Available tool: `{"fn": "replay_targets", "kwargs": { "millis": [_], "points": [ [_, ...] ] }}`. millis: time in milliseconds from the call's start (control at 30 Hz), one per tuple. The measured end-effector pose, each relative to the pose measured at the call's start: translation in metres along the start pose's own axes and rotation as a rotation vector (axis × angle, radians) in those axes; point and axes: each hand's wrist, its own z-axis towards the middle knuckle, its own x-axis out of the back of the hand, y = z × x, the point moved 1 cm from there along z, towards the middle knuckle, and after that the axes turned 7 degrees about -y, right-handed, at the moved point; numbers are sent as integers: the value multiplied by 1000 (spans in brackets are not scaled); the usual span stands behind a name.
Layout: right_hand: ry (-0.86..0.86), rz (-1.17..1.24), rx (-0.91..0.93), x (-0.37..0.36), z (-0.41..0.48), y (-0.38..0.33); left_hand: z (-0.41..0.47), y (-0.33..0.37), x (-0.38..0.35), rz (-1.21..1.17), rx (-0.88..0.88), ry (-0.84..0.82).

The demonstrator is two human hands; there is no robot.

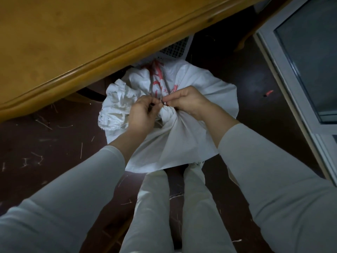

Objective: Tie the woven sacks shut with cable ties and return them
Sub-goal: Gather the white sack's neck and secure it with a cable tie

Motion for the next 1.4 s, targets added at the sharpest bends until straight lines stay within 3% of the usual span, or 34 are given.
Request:
{"fn": "replay_targets", "kwargs": {
  "millis": [167,333,567,800,1100,1400],
  "points": [
    [-93,-172,52,8,0,-5,-1,0,-4,-27,22,17],
    [-26,-248,131,3,4,-5,1,3,-6,-21,35,33],
    [97,78,55,5,4,10,5,12,-12,-68,56,29],
    [-35,364,32,15,1,19,7,8,-20,-62,61,49],
    [-117,340,-18,24,1,22,9,10,-24,-39,60,51],
    [-74,239,72,19,6,25,10,10,-24,-42,60,48]
  ]
}}
